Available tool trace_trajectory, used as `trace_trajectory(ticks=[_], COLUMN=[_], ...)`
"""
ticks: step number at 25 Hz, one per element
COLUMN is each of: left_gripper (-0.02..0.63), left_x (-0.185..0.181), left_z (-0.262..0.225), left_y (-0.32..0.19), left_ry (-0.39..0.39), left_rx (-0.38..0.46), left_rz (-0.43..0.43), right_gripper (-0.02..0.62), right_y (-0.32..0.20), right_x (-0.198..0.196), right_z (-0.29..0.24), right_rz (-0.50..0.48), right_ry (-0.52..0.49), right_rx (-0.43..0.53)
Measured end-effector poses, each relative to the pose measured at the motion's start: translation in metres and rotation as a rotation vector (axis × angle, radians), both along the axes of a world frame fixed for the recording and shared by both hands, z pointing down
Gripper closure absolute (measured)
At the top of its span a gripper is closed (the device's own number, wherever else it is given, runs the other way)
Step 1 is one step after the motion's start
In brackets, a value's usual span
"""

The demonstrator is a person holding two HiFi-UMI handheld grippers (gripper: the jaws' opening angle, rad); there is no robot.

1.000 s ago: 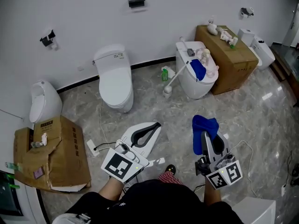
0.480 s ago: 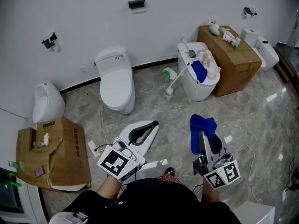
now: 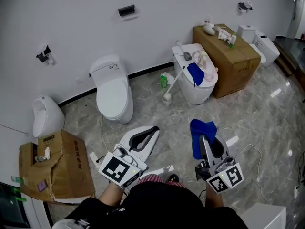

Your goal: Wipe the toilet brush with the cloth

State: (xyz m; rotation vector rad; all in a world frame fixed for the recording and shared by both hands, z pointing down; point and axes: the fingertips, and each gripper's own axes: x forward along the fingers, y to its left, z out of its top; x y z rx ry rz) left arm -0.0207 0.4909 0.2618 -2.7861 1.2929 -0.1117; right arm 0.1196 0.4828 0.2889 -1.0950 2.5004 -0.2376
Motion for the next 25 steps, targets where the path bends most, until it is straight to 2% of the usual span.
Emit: trace_trajectory(ticks=[12, 16, 25], left_gripper=[0.600, 0.600, 0.600], left_x=[-0.001, -0.002, -0.016], left_z=[0.005, 0.001, 0.005], left_y=[-0.022, -0.044, -0.089], left_ry=[0.015, 0.035, 0.003], left_rx=[-0.002, 0.001, 0.001], left_rz=[0.012, 0.038, 0.076], right_gripper=[0.531, 0.531, 0.531], right_y=[-0.012, -0.031, -0.074], right_x=[-0.003, -0.007, -0.029], right_z=[0.009, 0.004, 0.004], right_rz=[-0.003, 0.019, 0.034], right_ry=[0.017, 0.027, 0.024], right_rx=[-0.008, -0.004, -0.019])
